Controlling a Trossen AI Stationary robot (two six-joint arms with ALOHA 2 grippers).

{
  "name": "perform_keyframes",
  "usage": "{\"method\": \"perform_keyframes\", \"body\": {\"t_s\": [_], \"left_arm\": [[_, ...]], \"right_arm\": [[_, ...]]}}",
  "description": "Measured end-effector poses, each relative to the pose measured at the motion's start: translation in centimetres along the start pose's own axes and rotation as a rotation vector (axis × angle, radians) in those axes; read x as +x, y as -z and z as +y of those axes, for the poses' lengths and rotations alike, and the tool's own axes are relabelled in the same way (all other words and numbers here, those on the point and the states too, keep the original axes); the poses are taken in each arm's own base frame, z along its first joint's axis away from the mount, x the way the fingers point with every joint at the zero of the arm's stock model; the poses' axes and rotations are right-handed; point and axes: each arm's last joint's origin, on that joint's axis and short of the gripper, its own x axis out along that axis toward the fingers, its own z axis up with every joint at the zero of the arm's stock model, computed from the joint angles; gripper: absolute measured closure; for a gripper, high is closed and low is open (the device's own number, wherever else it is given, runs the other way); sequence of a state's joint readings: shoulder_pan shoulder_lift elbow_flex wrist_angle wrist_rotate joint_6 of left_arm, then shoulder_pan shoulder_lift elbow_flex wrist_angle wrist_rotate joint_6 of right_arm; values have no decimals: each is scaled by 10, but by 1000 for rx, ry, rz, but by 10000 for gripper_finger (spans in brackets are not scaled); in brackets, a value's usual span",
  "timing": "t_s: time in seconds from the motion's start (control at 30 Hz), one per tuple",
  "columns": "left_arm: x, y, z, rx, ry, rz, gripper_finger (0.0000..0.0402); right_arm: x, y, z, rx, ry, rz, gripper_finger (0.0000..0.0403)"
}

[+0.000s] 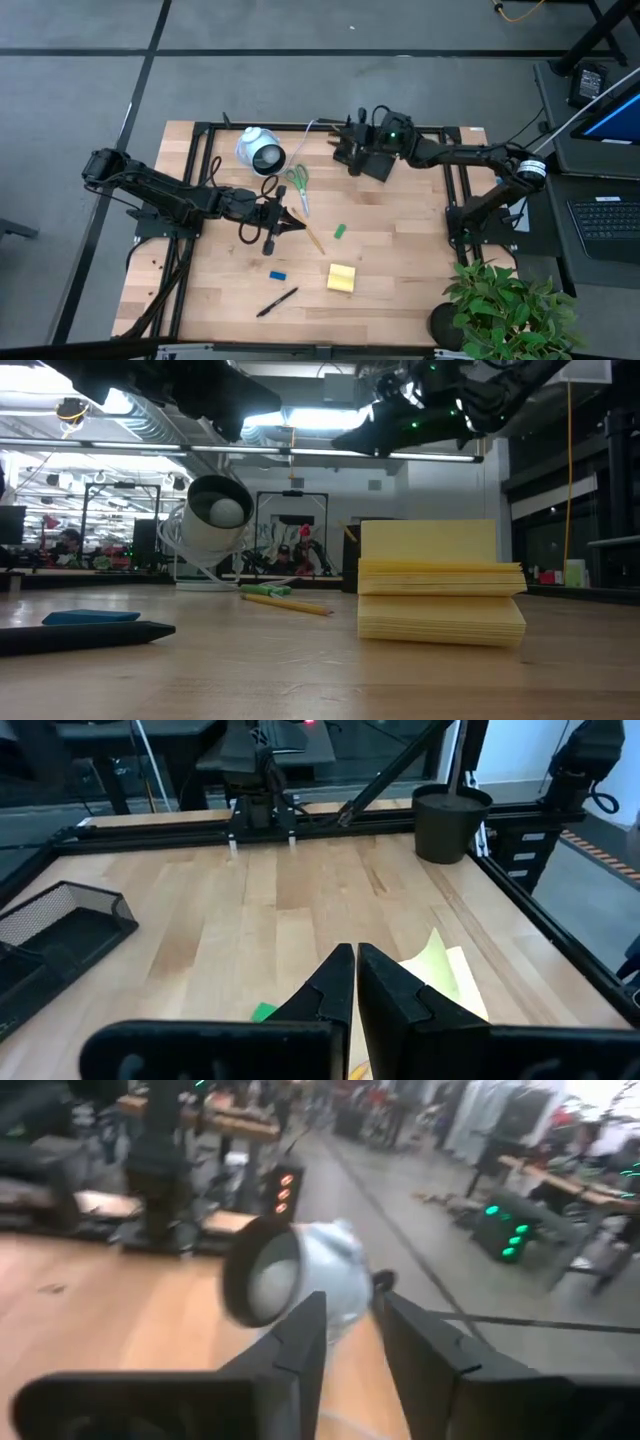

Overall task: Pick and place office supplies into organizer
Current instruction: Put the brown binder clip into the desk organizer

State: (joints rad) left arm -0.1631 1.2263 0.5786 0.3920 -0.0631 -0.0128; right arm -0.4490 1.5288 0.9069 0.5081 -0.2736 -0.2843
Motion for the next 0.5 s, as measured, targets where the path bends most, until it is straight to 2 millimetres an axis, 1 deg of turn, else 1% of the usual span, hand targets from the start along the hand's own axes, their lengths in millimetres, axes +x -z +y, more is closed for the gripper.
{"method": "perform_keyframes", "body": {"t_s": [0.13,0.27,0.33,0.5], "left_arm": [[0,1,0,3,4,15,393],[0,6,0,-22,8,62,392],[0,8,0,-23,7,86,392],[-1,15,0,-38,-2,156,399]], "right_arm": [[4,4,21,-40,-84,78,350],[5,7,39,-31,-158,142,392],[6,8,47,-29,-186,163,396],[5,12,62,-5,-245,241,390]]}}
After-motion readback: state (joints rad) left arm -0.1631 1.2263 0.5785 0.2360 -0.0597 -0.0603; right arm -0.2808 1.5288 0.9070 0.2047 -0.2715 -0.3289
